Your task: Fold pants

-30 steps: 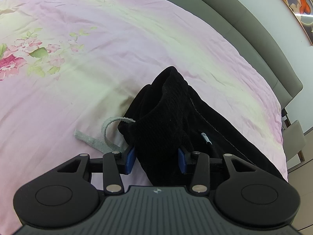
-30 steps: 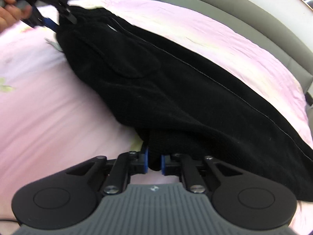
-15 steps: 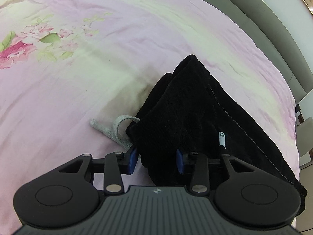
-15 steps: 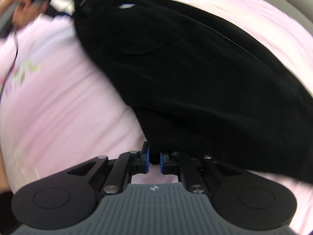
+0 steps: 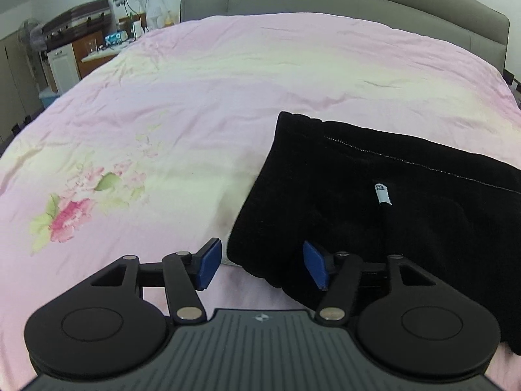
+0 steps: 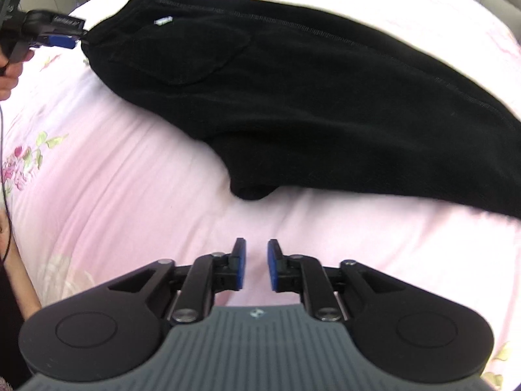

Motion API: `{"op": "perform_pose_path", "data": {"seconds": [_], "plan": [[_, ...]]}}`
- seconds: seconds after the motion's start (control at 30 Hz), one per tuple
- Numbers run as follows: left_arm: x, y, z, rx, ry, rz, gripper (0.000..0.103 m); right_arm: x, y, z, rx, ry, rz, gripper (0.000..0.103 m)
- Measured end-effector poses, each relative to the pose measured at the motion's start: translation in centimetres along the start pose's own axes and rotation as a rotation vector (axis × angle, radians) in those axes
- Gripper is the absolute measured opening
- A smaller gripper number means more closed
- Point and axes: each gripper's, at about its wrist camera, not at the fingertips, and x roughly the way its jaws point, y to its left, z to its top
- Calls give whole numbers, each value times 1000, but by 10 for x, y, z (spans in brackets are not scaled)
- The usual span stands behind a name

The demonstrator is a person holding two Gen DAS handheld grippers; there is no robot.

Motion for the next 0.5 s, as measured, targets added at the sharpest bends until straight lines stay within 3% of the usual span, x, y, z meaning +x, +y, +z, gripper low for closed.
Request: {"op": "perform_pose_path", "data": {"seconds": [0.1, 0.13, 0.23, 0.3, 0.4, 0.5], "plan": [[-22, 7, 4, 28, -45, 78, 69, -13, -6, 8, 9, -57, -11, 25], [-29, 13, 9, 8, -52, 42, 69, -18, -9, 13, 23, -79, -11, 29], [-34, 15, 19, -30, -9, -165, 69, -24, -14, 30, 45, -132, 1, 29], [-26, -1, 24, 22, 20, -230, 69, -21, -16, 45, 46, -150, -6, 30], [2, -43, 20, 201, 48, -167, 69, -2, -16, 66, 20, -131, -30, 35], [40, -67, 20, 276, 82, -93, 60, 29, -24, 87, 12, -69, -54, 39]]}}
